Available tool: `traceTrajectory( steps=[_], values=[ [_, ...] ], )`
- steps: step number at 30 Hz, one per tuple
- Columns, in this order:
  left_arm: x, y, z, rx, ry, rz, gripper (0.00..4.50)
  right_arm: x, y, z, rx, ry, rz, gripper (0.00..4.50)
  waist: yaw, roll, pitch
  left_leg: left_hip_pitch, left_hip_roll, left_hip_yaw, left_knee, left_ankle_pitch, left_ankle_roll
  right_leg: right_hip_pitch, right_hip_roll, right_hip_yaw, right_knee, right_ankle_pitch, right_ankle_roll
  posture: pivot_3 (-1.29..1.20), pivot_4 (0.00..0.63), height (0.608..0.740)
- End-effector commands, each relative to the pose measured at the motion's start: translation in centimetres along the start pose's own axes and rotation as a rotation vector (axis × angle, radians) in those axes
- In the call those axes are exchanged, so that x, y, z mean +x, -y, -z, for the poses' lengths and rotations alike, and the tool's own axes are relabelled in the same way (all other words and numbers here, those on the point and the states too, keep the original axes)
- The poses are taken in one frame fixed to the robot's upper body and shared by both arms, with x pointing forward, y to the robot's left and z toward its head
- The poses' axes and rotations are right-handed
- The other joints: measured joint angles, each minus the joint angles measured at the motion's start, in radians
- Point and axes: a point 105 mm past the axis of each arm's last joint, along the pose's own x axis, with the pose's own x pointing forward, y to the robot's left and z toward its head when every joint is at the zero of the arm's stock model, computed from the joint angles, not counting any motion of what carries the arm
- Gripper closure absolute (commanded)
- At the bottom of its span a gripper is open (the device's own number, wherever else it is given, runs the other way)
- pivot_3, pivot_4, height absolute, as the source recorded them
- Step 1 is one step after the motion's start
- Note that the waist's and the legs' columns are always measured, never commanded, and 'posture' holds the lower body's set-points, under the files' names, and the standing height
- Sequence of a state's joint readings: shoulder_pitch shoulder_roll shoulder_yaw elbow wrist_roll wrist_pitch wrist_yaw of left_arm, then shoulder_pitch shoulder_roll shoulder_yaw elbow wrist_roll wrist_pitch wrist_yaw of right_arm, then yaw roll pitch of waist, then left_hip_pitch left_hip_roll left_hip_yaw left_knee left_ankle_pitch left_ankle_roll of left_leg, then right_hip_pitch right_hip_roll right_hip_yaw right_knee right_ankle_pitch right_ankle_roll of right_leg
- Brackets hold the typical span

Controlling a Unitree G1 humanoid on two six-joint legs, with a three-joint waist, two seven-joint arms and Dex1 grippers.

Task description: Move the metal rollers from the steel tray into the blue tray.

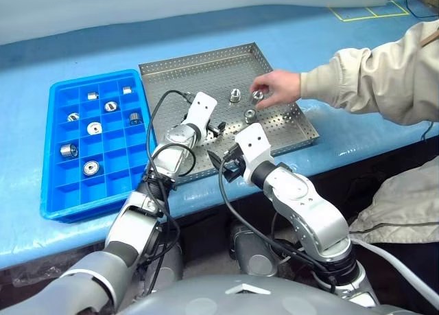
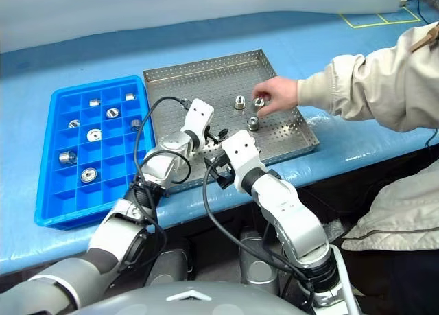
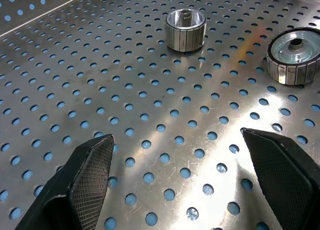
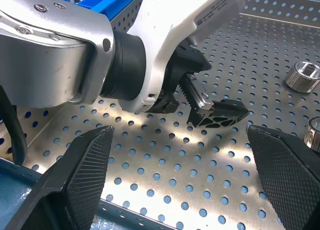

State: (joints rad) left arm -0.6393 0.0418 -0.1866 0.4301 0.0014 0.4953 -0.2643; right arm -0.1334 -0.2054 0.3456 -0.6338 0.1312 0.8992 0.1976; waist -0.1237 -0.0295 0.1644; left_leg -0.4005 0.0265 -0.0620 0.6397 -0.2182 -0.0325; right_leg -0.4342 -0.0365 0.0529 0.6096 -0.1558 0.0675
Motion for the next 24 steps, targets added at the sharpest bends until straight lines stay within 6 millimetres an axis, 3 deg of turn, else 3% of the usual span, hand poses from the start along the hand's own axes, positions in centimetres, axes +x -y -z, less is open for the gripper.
traceTrajectory(
  steps=[1, 24],
  values=[
    [-0.2, 0.4, -2.0, 0.03, 0.066, 0.01, 0.01, -0.2, 0.0, -0.9, -0.012, 0.039, 0.0, 0.0, -0.001, 0.0, 0.0, 0.0, 0.0, 0.0, 0.0, 0.0, 0.0, 0.0, 0.0, 0.0, 0.0, 0.0, 0.0, -0.15, 0.15, 0.74],
    [-0.9, -1.2, -1.5, 0.023, 0.058, -0.032, 0.01, 0.0, -0.3, -0.9, -0.016, 0.036, -0.013, 0.0, 0.0, 0.0, 0.0, 0.0, 0.0, 0.0, 0.002, 0.0, 0.0, 0.0, 0.0, 0.0, 0.0, 0.0, 0.001, -0.13, 0.15, 0.74]
  ],
)
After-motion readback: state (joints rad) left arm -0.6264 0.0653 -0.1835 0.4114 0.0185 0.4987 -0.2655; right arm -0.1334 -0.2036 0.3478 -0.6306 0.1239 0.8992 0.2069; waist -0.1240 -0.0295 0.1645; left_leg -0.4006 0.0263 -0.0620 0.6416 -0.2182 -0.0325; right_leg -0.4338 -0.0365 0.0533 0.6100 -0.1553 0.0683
